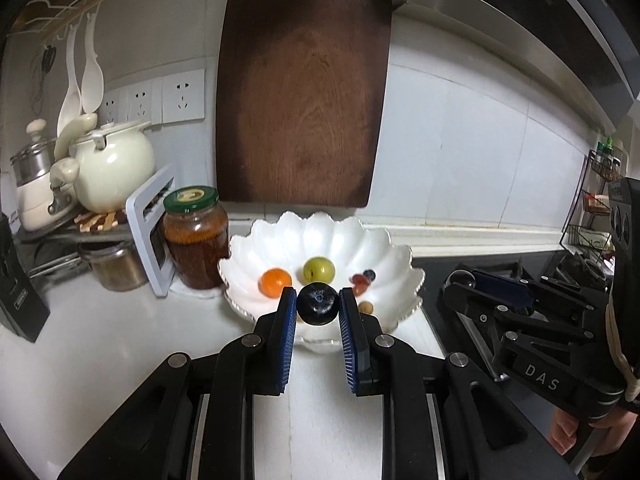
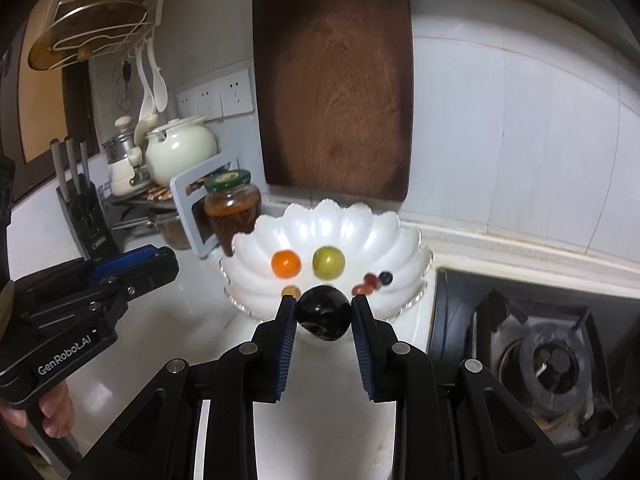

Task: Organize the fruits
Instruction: 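Carry the dark cherry with the left tool over the bowl, then open the left tool to drop the dark cherry into the bowl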

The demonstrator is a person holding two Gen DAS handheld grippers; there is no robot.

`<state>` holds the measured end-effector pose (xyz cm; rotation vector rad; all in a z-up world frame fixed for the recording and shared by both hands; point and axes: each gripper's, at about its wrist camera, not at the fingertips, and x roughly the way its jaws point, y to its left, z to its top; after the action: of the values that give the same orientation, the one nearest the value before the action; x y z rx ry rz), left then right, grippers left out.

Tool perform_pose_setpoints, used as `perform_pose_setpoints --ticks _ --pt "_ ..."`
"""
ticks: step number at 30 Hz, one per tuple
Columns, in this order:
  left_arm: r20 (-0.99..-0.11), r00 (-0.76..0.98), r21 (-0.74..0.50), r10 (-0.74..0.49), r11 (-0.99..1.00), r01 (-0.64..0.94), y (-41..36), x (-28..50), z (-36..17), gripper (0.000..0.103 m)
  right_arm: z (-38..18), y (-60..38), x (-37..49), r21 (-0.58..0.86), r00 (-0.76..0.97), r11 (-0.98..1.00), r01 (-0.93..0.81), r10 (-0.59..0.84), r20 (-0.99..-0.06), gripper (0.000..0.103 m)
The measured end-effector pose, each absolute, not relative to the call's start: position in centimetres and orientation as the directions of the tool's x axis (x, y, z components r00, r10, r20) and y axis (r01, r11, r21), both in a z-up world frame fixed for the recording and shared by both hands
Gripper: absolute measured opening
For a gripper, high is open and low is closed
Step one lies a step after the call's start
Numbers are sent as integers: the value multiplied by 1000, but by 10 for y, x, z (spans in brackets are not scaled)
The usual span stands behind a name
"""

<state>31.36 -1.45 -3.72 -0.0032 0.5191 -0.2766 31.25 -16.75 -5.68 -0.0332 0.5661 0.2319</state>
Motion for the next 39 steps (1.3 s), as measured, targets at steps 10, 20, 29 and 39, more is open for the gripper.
perform_pose_setpoints --ticks 10,20,29,39 --pt "-464 849 -66 -254 965 252 -14 352 -20 22 -38 -165 345 10 853 980 -200 179 -490 30" --pt "-476 845 -45 -242 967 252 -19 404 -11 22 -34 -165 397 -2 841 982 -191 163 -516 30" --pt "-544 808 -28 -225 968 251 -26 457 -22 22 -46 -172 447 16 798 983 -181 156 -582 30" --pt "-657 727 -25 -198 970 242 -27 518 -50 22 -68 -168 507 11 713 984 -176 135 -688 30"
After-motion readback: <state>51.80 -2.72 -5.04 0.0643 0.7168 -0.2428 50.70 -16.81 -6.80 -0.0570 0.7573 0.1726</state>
